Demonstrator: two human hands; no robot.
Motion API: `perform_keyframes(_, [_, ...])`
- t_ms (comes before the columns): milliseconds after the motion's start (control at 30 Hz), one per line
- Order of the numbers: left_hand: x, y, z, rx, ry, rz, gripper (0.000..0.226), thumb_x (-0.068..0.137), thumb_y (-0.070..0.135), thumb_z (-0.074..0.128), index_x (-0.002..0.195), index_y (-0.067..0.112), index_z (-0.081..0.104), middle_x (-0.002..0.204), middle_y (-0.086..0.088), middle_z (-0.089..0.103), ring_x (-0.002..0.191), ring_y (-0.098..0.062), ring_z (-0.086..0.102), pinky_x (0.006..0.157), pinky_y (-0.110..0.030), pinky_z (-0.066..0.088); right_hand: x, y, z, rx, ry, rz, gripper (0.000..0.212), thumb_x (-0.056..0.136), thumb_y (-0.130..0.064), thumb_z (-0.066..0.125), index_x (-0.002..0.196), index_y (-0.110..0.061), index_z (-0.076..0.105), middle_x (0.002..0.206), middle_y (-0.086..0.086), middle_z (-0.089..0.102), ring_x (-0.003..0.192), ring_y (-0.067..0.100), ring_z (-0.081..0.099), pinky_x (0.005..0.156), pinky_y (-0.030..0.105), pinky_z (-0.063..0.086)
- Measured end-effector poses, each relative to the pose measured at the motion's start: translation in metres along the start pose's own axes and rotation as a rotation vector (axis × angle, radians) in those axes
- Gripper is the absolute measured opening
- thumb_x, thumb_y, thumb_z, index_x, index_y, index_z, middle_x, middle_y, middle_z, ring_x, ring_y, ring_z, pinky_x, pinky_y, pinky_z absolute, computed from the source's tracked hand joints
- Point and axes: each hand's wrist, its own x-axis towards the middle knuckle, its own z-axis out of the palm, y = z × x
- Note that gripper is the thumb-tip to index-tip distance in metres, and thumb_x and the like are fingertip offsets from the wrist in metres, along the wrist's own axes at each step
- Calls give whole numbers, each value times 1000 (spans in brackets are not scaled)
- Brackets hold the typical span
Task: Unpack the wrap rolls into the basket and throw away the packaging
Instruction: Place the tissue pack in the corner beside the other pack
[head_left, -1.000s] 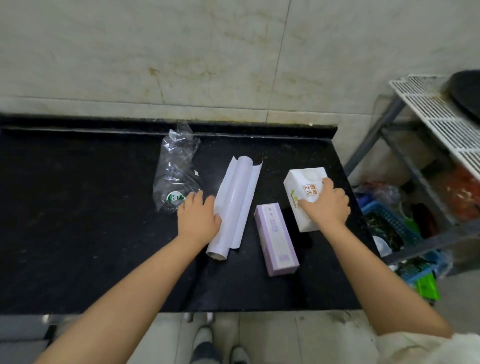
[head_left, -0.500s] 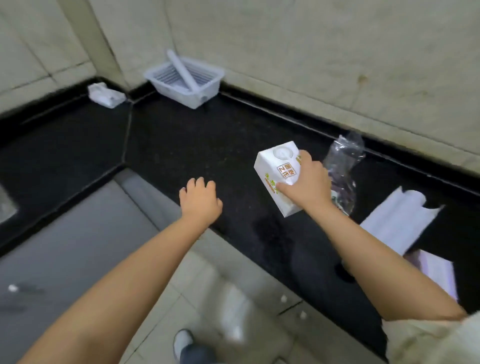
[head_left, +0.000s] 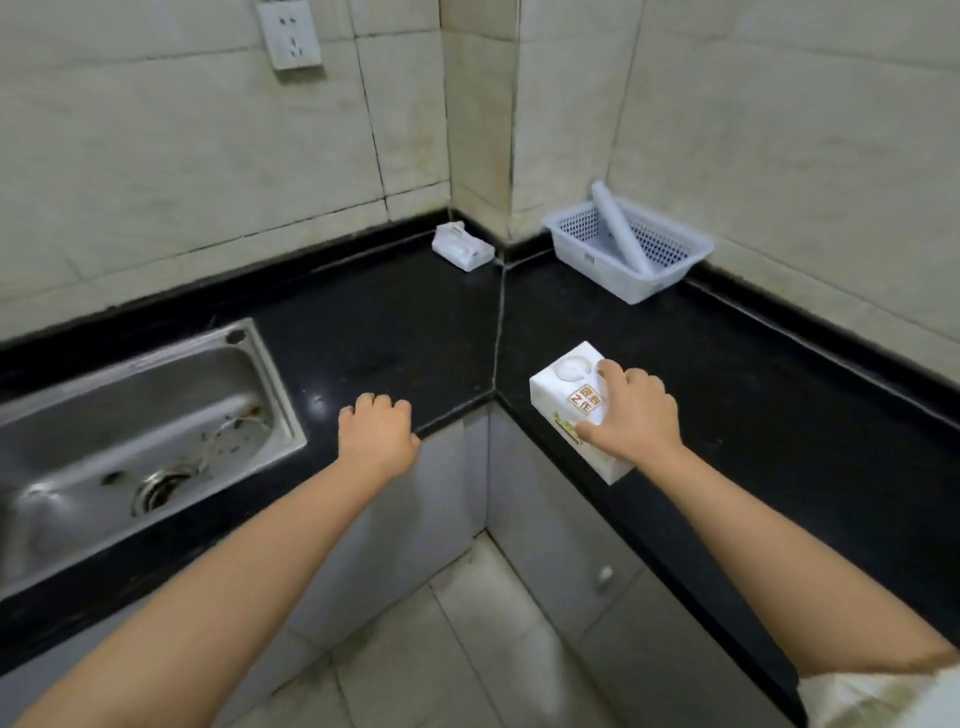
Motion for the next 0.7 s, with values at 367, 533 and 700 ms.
perform_keyframes(367, [155,-39,-18,-64,7,18,38,93,29,45,126,9,48,131,-12,50,125,-30,40,101,-41,38,176,-58,-5,18,58,-21,82,67,-42,72,135,-18,33,123,17,54,113,35,50,92,46,45])
perform_keyframes(533, [262,-22,-26,-89,-16,36,34,93,26,44,122,8,49,129,-12,51,122,-29,43,99,-40,39,281,-59,15,37,14,-28,83,66,-40,73,135,-16,34,125,17,54,114,35,50,93,46,45])
perform_keyframes(700, [370,0,-28,-95,-79,64,38,94,27,44,127,8,46,132,-12,49,124,-29,43,98,-39,40,372,-58,40,88,-57,-4,87,63,-40,76,135,-16,32,127,15,54,115,34,51,89,42,45])
